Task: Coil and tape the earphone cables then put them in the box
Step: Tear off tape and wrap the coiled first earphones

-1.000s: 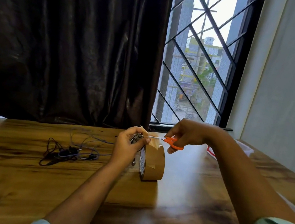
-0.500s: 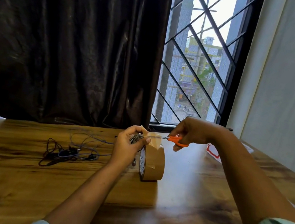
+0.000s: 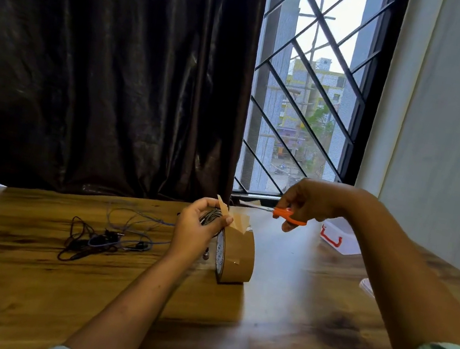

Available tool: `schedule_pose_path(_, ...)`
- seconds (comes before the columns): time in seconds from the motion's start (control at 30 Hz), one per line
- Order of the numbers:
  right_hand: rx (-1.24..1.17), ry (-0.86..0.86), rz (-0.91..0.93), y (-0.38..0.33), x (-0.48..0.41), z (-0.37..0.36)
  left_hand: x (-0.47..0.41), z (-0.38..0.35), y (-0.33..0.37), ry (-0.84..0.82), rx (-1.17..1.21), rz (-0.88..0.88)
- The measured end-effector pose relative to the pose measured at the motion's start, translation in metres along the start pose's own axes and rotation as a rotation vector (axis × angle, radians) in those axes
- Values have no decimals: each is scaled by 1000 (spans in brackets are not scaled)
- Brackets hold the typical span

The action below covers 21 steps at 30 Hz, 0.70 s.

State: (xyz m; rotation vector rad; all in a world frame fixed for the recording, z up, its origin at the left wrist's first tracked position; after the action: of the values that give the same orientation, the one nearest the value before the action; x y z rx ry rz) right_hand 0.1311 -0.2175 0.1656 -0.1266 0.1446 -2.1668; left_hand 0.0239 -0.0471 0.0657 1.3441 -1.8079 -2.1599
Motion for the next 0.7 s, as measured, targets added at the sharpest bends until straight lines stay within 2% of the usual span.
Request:
schedule_pose_path(0.1, -70, -78, -102, 10, 7, -7, 0, 0, 0, -2, 12, 3)
schedule_pose_path(0.17, -63, -57, -115, 13, 11, -10, 1, -1, 3, -3, 23, -11)
schedule_pose_path(0.3, 52, 104, -43, 4, 12, -19, 3, -1, 4, -6, 54, -21)
schedule_pose_path(0.6, -45, 272, 99, -16, -4, -41, 1, 1, 5, -53, 45, -41)
schedule_pose_path(0.7, -160, 301, 150, -22, -8, -48, 2, 1, 15, -63, 38, -47)
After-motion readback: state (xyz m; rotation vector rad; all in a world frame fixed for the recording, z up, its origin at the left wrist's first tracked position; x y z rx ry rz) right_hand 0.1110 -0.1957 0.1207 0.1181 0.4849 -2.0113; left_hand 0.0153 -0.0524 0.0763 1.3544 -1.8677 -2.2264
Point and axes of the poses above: each hand's wrist, its own x-axis away from the middle knuckle, its own z-axis out of the back of the hand, y = z × x, the point moved 4 cm from there along -x, towards the middle knuckle, and after that the axes turned 9 degrees about x, right-handed, at the moved point
